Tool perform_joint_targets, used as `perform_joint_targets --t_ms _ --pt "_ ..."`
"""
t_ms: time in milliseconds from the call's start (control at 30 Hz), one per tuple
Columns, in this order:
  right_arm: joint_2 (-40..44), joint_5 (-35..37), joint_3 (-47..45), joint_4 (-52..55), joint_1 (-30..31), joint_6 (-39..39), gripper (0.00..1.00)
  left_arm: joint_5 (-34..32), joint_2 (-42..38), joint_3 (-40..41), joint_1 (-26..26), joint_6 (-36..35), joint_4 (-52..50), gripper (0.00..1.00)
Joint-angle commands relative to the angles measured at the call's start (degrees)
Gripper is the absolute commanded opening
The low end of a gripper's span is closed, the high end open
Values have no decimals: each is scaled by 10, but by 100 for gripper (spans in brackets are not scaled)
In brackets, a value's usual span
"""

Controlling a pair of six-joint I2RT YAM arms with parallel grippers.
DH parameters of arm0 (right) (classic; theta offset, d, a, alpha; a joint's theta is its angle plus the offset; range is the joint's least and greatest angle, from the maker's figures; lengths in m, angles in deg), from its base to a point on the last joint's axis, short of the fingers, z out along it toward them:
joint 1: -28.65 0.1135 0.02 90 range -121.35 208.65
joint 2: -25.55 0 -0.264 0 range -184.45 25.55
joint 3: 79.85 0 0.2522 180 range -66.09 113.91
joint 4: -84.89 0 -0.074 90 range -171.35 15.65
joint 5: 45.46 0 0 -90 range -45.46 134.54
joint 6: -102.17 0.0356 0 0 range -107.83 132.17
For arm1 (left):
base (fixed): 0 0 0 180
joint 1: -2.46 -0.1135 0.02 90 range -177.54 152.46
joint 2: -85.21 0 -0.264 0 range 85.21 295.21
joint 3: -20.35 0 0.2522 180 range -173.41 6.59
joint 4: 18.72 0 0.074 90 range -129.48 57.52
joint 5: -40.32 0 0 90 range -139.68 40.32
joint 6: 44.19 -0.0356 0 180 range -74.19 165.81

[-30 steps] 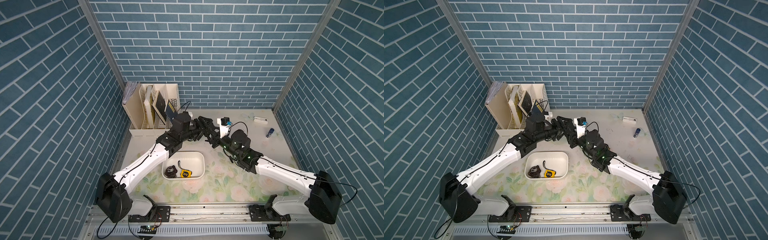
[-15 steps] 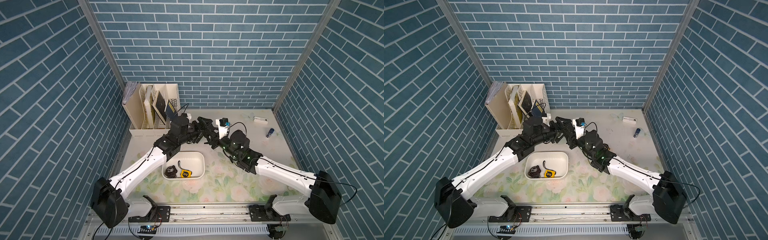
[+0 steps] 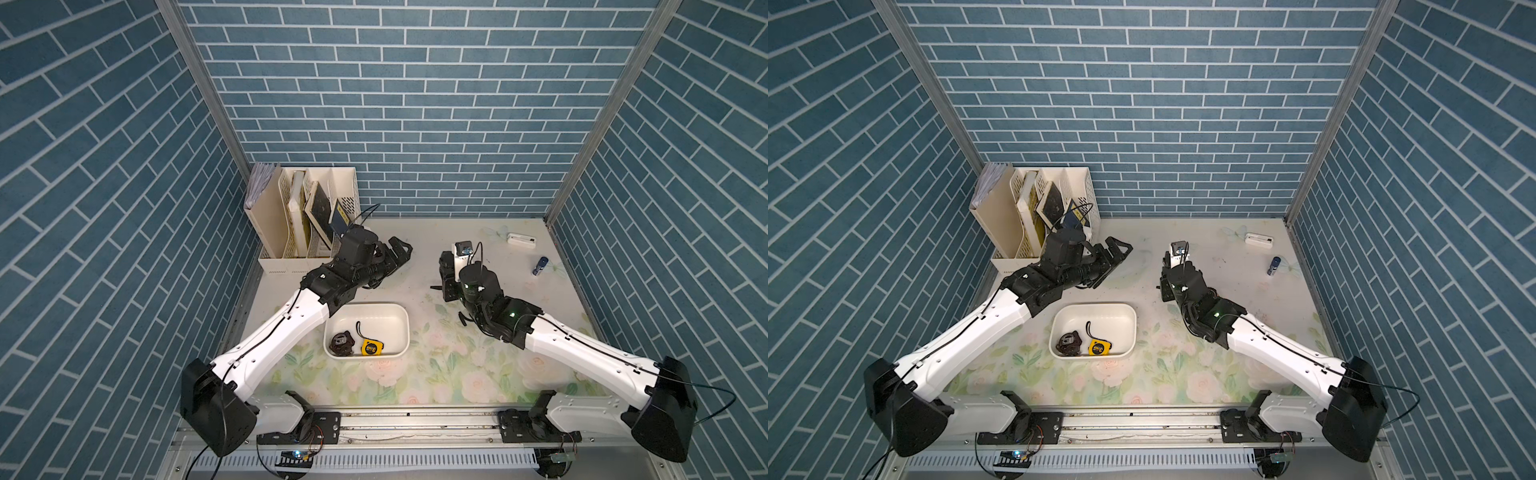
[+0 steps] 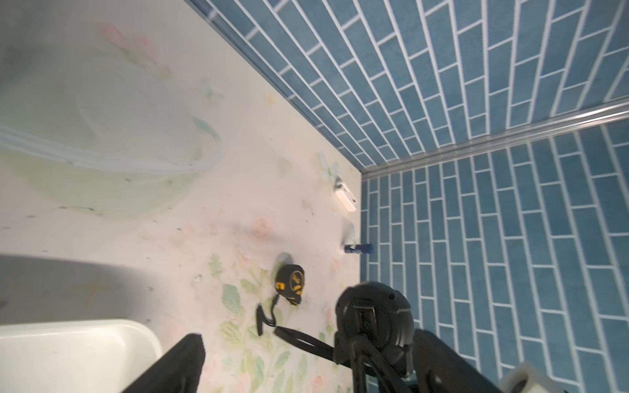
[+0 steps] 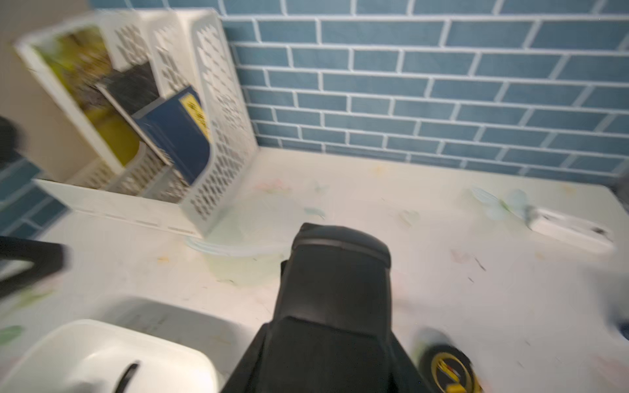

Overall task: Take the tape measure out of the storage box
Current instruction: Pick up the tape measure from the storage box, then place the tape measure at the center of the board.

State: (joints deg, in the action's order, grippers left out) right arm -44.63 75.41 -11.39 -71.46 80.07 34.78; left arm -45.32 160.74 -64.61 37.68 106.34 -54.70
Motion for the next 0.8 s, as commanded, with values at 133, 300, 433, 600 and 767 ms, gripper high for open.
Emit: perform_joint_targets --t_ms 133,300,433,600,767 --pt "-71 125 8 306 -1 219 0 -159 15 -14 -3 -122 -184 100" --pt "-156 156 33 367 -1 268 0 -192 20 5 -2 -138 -198 100" --pt "-224 164 52 400 -10 282 0 -203 15 16 -2 -140 -203 100" --pt "-265 144 40 378 -20 272 0 -216 8 19 -2 -141 -210 100" --pt "-280 106 25 354 -39 248 0 -231 9 8 -2 -145 -224 100"
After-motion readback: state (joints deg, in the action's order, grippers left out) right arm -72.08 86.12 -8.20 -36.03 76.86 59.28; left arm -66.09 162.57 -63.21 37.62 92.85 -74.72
